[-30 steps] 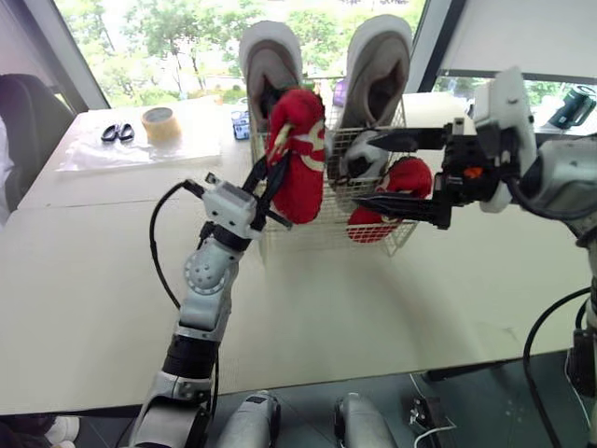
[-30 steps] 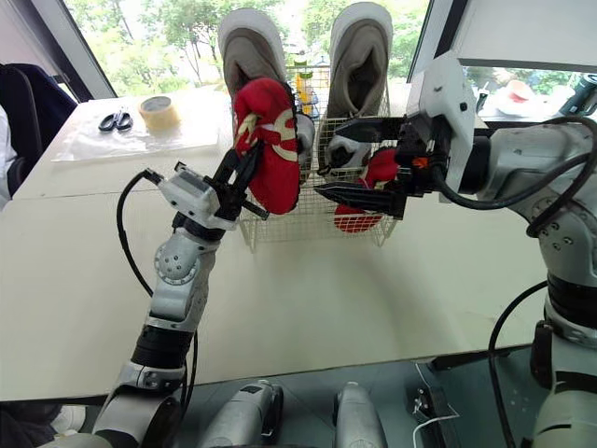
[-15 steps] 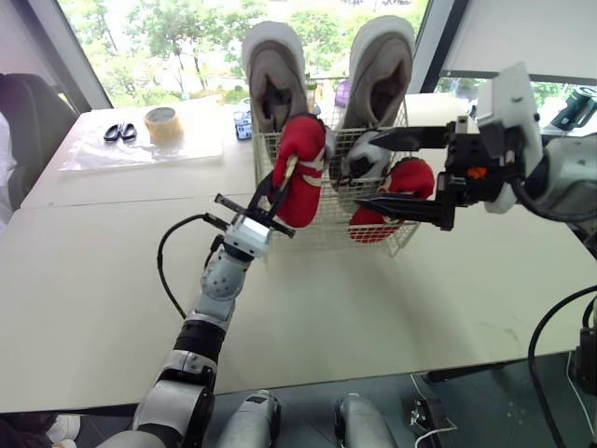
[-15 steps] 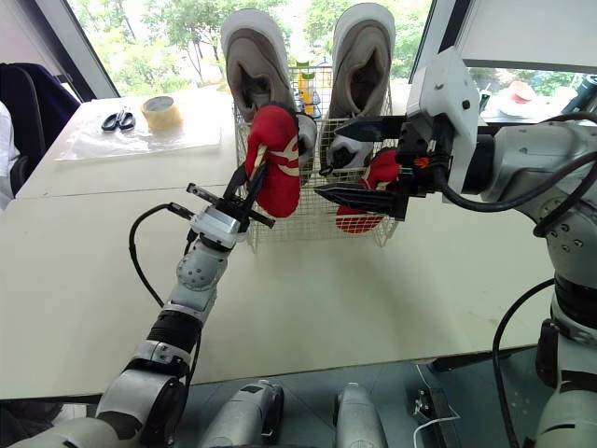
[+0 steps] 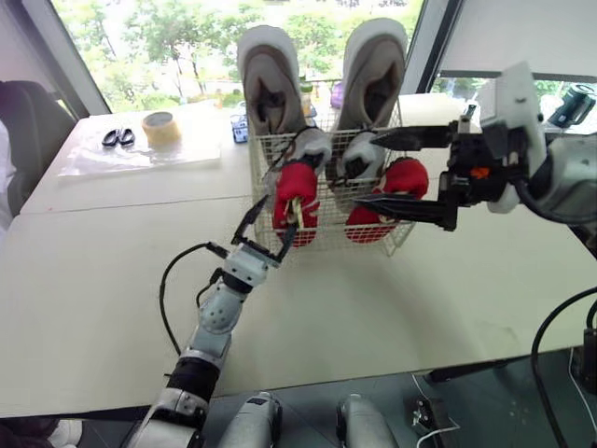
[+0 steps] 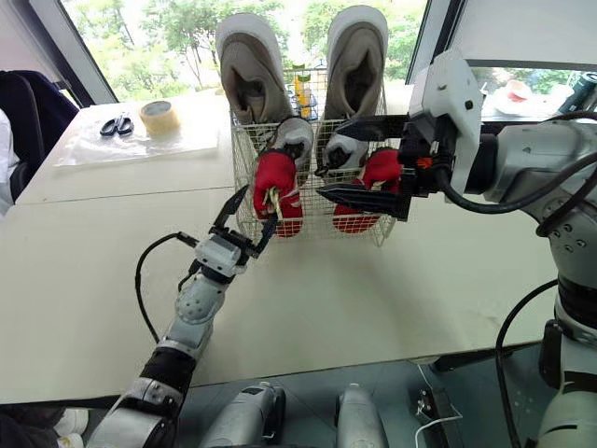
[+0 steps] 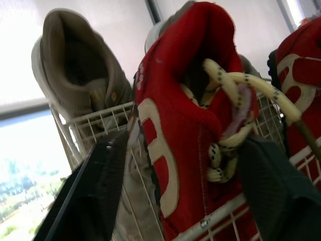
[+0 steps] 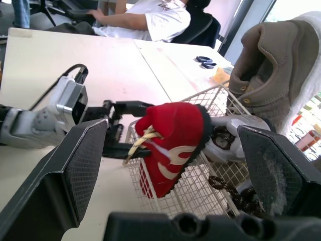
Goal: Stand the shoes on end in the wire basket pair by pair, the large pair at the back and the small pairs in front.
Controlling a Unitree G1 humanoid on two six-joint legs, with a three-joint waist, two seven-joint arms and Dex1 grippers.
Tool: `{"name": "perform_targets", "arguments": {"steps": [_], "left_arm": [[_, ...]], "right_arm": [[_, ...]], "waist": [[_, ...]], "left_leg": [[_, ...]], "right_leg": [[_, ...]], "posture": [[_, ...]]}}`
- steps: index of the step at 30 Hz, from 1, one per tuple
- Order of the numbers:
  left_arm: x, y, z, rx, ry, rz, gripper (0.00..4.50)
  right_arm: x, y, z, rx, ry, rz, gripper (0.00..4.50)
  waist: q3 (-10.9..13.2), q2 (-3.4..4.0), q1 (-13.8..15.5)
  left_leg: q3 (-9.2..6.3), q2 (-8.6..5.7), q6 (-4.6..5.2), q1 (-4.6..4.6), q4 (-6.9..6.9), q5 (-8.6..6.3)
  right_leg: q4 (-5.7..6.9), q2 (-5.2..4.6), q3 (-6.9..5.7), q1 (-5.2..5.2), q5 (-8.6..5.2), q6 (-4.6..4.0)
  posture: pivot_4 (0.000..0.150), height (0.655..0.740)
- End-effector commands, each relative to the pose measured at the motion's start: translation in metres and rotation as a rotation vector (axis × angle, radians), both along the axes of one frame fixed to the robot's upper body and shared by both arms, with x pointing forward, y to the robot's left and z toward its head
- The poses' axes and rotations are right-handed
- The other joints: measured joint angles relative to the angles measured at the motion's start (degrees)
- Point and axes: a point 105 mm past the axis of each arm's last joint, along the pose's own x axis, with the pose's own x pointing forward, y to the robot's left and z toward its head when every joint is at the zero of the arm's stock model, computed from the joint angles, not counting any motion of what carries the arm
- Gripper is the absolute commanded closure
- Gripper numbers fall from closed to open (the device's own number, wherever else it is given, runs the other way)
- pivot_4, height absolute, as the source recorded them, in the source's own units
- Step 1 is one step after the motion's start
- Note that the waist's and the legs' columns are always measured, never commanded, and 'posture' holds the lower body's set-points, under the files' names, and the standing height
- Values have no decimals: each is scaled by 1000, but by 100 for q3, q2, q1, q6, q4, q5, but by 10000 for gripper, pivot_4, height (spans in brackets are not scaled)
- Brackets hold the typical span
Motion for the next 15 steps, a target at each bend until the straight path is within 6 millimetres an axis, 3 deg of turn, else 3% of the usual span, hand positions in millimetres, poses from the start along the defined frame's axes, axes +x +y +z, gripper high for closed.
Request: {"name": "perform_targets", "arguments": {"steps": [1, 4, 8, 12, 15], "left_arm": [[0, 32, -8, -68, 194, 47, 626], [-10, 48, 1, -93, 263, 12, 626], [-36, 53, 16, -132, 455, -235, 626], [-60, 62, 38, -64, 643, -406, 626], [-62, 76, 58, 7, 697, -416, 626]], "right_arm": [[-3, -2, 7, 23, -61, 2, 0], [-2, -4, 4, 30, -63, -1, 0], [0, -13, 1, 41, -55, -25, 0], [3, -35, -9, 43, -14, -110, 0], [5, -55, -23, 23, 29, -198, 0]], "waist": [[0, 0, 5], [0, 1, 5], [3, 0, 10], [4, -1, 11], [4, 3, 9]], "left_leg": [[-1, 1, 0, 1, 0, 0], [-2, 2, 0, 8, 1, 0], [-6, 3, 0, 4, 1, 0], [-7, 1, 1, 2, 1, -1], [-7, 3, 1, 5, 1, -1]], "right_leg": [[2, 1, 0, 0, 0, 0], [4, 3, 1, 6, 1, -2], [-1, 2, -1, 6, 1, -3], [-5, -2, -1, 7, 1, -4], [-4, 1, -1, 8, 0, -5]], "posture": [[1500, 7400], [1500, 7400], [1500, 7400], [1500, 7400], [1500, 7400]]}}
